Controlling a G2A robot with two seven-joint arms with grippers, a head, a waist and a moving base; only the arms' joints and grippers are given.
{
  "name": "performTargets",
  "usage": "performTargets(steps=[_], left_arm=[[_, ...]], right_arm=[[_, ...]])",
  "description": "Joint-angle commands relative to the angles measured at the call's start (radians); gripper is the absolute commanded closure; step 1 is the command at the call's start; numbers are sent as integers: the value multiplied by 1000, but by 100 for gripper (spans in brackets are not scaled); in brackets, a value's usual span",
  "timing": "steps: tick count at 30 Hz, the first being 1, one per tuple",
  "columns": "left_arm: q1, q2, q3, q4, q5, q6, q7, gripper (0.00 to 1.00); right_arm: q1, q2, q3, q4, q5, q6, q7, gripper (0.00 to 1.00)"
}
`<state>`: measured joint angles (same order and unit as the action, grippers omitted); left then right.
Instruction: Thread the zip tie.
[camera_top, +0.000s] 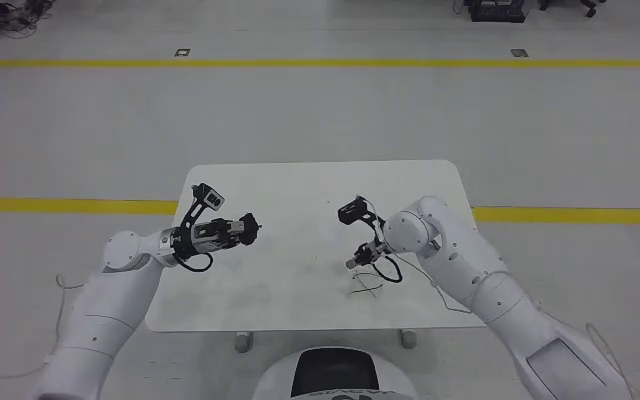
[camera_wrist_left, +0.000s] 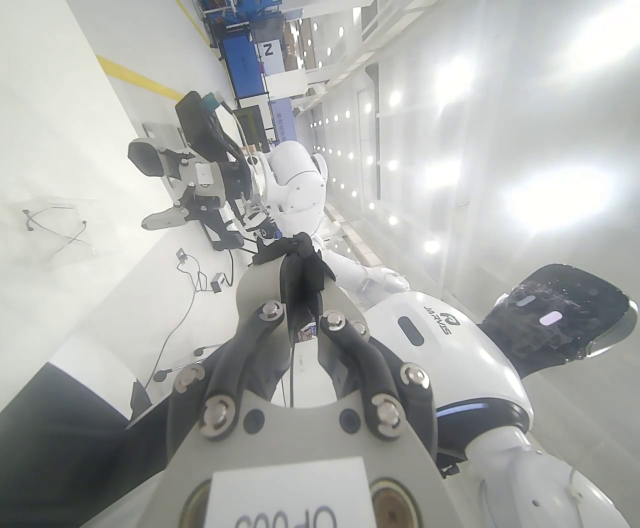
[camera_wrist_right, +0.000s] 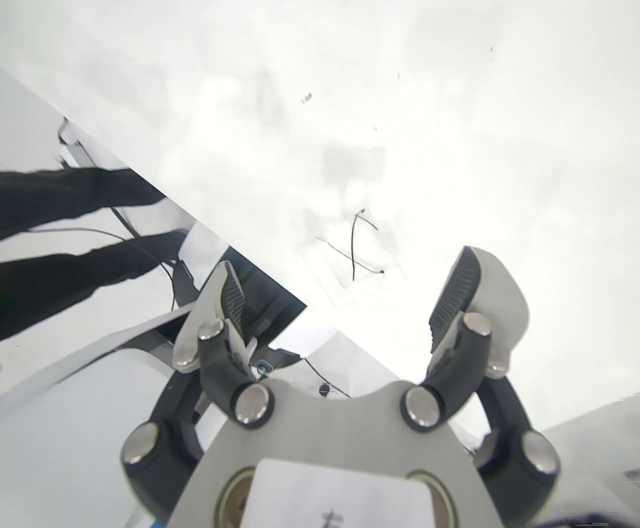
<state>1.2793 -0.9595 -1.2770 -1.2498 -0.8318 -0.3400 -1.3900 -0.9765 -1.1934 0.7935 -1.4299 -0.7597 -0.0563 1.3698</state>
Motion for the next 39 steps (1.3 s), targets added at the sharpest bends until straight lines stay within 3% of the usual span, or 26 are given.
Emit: performTargets(steps=[1, 11, 19, 27, 34, 39], left_arm=[[0, 0, 0, 0, 0, 0, 0, 100], [0, 0, 0, 0, 0, 0, 0, 100], [0, 0, 0, 0, 0, 0, 0, 100], [0, 0, 0, 0, 0, 0, 0, 100], [0, 0, 0, 0, 0, 0, 0, 100], [0, 0, 0, 0, 0, 0, 0, 100]], right_arm=[[5, -1, -19, 13, 10, -37, 20, 0], [0, -2, -35, 27, 1, -42, -4, 0], [21, -35, -120, 134, -3, -31, -41, 0], [22, -37, -127, 140, -19, -29, -58, 0], [5, -42, -115, 152, -35, 84, -121, 0], [3, -42, -120, 145, -56, 89, -131, 0]])
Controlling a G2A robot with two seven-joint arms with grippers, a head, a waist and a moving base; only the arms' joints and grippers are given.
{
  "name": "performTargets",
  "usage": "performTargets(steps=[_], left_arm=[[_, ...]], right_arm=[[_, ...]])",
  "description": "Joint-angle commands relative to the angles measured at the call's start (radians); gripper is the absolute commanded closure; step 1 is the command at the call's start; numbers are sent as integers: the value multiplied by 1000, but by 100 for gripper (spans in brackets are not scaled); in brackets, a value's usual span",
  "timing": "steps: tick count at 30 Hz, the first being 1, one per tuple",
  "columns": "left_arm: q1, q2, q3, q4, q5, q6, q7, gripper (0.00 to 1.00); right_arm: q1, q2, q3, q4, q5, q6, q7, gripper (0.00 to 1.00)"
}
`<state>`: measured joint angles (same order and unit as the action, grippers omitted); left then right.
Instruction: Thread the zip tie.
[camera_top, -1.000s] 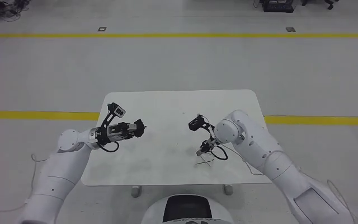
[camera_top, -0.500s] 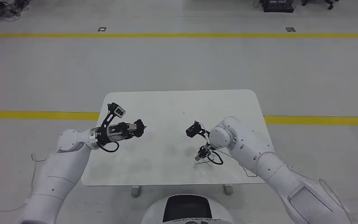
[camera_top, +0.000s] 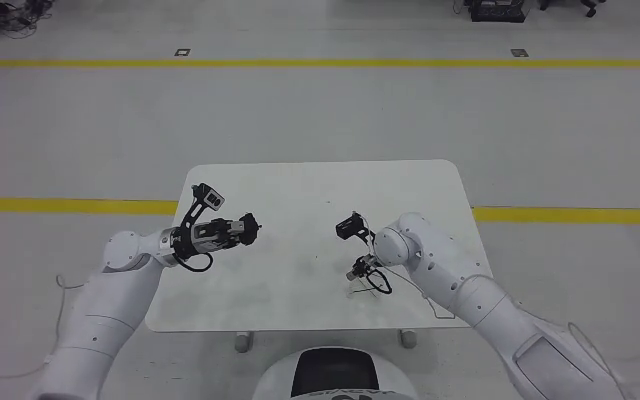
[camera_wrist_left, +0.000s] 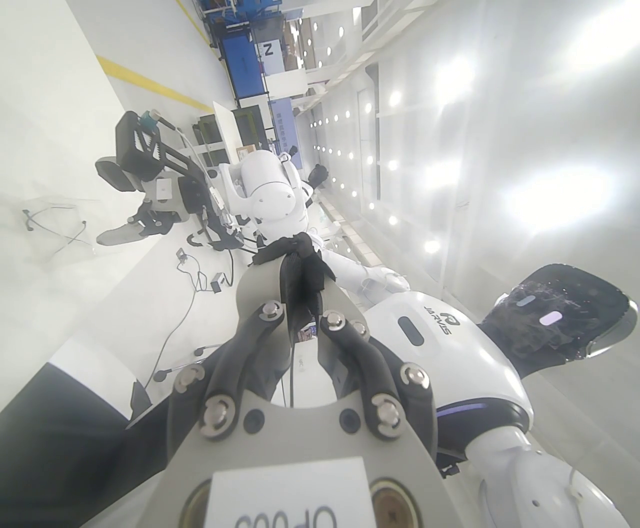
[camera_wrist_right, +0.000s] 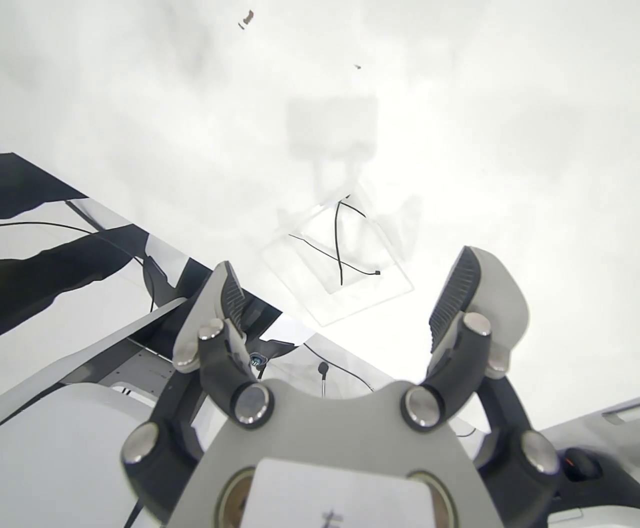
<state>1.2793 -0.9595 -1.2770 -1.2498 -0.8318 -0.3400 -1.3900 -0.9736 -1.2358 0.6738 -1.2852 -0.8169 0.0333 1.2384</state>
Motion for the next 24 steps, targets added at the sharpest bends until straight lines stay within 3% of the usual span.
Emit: performTargets(steps=[1, 9, 15, 24], left_arm=[[0, 0, 0, 0, 0, 0, 0, 100], [0, 0, 0, 0, 0, 0, 0, 100], [0, 0, 0, 0, 0, 0, 0, 100], [0, 0, 0, 0, 0, 0, 0, 100]], right_arm=[[0, 0, 0, 0, 1, -1, 1, 0], [-12, 2, -4, -4, -20, -40, -5, 0], [-12, 2, -4, -4, -20, -40, -5, 0], [-32, 20, 46, -29, -11, -88, 0, 0]])
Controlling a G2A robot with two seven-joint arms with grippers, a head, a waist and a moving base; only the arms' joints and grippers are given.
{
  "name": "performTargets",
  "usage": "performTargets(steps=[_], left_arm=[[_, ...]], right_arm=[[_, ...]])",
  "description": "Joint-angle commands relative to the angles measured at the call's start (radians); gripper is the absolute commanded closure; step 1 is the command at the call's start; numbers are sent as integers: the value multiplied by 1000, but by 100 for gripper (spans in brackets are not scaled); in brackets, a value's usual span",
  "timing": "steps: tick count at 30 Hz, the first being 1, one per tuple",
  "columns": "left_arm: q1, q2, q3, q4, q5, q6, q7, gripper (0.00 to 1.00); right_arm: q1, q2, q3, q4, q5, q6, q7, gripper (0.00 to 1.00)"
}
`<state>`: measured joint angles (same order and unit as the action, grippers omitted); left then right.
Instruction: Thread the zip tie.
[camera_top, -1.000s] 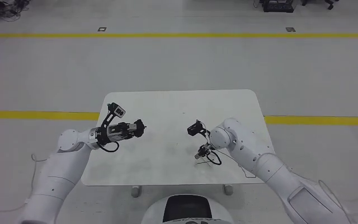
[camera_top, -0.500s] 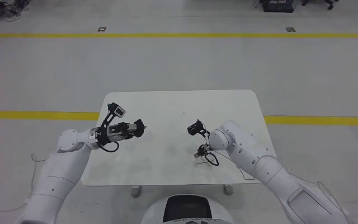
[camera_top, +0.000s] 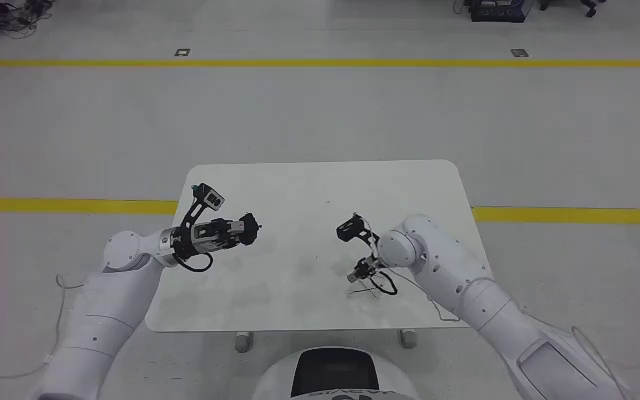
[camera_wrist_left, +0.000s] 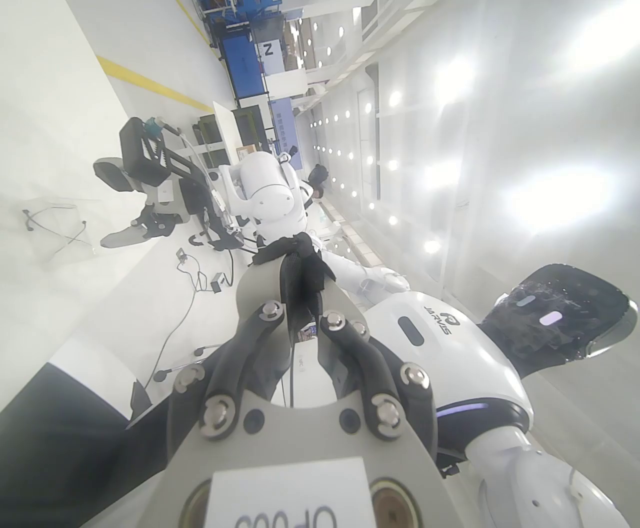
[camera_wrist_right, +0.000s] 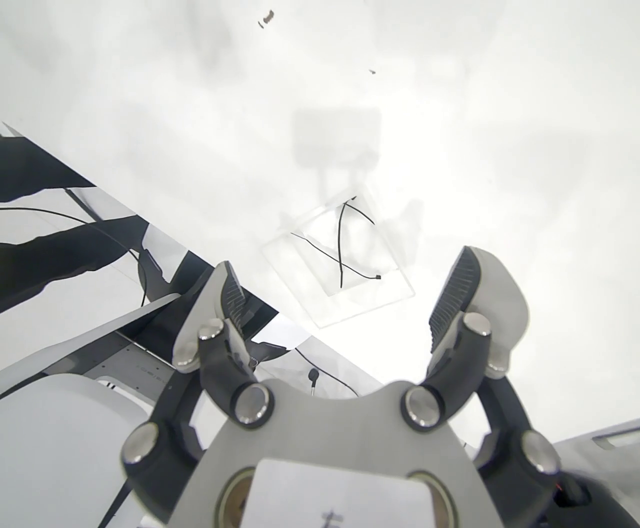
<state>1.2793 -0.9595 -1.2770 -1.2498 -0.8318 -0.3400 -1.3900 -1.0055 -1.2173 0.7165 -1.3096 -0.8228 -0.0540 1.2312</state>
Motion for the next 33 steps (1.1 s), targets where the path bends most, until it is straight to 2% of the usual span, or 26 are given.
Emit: performTargets(steps=[1, 2, 3, 4, 5, 9, 17, 26, 33], left_arm=[[0, 0, 0, 0, 0, 0, 0, 100], [0, 0, 0, 0, 0, 0, 0, 100], [0, 0, 0, 0, 0, 0, 0, 100], [0, 0, 0, 0, 0, 0, 0, 100], [0, 0, 0, 0, 0, 0, 0, 100], [0, 0, 0, 0, 0, 0, 0, 100], [0, 0, 0, 0, 0, 0, 0, 100], [0, 0, 0, 0, 0, 0, 0, 100], [0, 0, 0, 0, 0, 0, 0, 100]], right_arm=[[-2, 3, 6, -11, -9, -3, 12, 0], [-3, 5, 9, -16, -13, -5, 19, 8], [-4, 7, 11, -20, -17, -6, 25, 25], [-7, 9, 14, -26, -23, -7, 30, 47], [-9, 10, 15, -30, -27, -8, 33, 53], [-18, 11, 13, -29, -28, -16, 39, 60], [-28, 8, 6, -20, -30, -20, 34, 67], [-37, 2, -4, -5, -19, -5, 28, 65], [-35, -11, -26, 30, -8, 4, 18, 73]])
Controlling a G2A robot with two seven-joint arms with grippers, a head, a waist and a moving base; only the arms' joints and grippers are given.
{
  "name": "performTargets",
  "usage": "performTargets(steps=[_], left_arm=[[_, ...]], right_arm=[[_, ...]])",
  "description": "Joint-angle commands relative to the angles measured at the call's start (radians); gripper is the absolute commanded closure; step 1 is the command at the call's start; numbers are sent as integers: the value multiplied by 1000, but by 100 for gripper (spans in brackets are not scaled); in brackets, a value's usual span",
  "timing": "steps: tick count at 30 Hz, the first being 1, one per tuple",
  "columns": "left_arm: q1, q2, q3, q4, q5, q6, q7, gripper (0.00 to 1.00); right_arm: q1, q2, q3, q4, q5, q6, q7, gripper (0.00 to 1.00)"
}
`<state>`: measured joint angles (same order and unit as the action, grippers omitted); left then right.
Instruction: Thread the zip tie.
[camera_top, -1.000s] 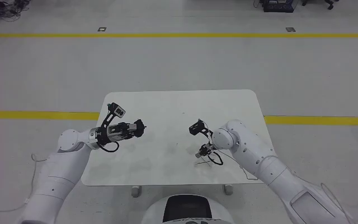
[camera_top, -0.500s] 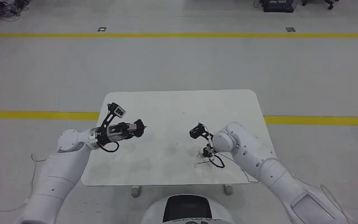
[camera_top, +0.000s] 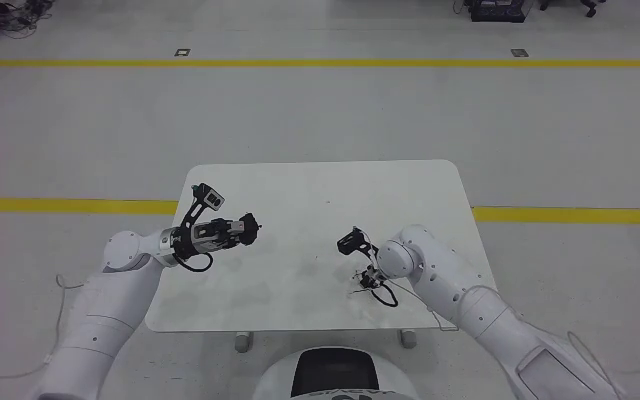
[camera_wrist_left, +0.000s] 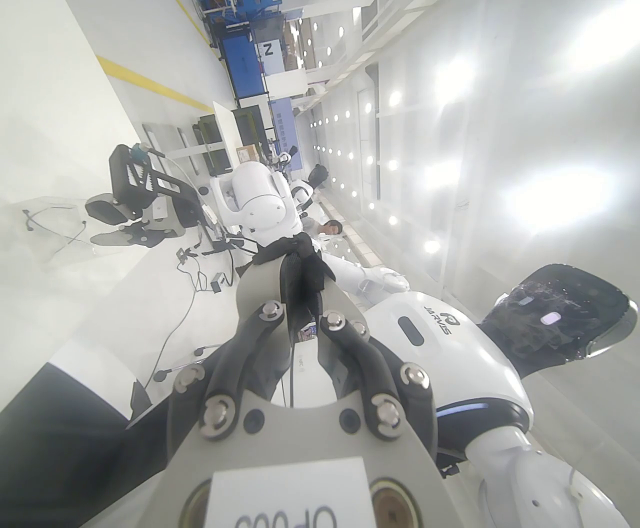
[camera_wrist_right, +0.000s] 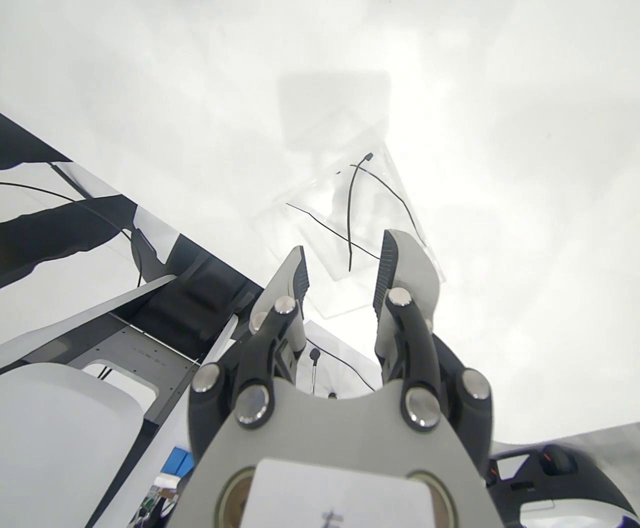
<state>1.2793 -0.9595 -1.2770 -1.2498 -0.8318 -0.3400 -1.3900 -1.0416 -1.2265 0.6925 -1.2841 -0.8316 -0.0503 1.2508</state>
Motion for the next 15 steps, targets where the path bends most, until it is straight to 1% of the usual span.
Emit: performTargets(steps=[1, 7, 12, 13, 14, 15], left_arm=[[0, 0, 0, 0, 0, 0, 0, 100], [0, 0, 0, 0, 0, 0, 0, 100], [0, 0, 0, 0, 0, 0, 0, 100], [0, 0, 0, 0, 0, 0, 0, 100], [0, 0, 0, 0, 0, 0, 0, 100], [0, 0, 0, 0, 0, 0, 0, 100]], right_arm=[[3, -4, -7, 11, 2, 1, -4, 75], [13, -18, -31, 47, 1, 7, -26, 79], [22, -34, -60, 84, -13, 21, -52, 80], [23, -37, -65, 92, -18, 25, -58, 78], [24, -40, -70, 98, -19, 26, -63, 78], [27, -44, -76, 107, -19, 27, -68, 80]])
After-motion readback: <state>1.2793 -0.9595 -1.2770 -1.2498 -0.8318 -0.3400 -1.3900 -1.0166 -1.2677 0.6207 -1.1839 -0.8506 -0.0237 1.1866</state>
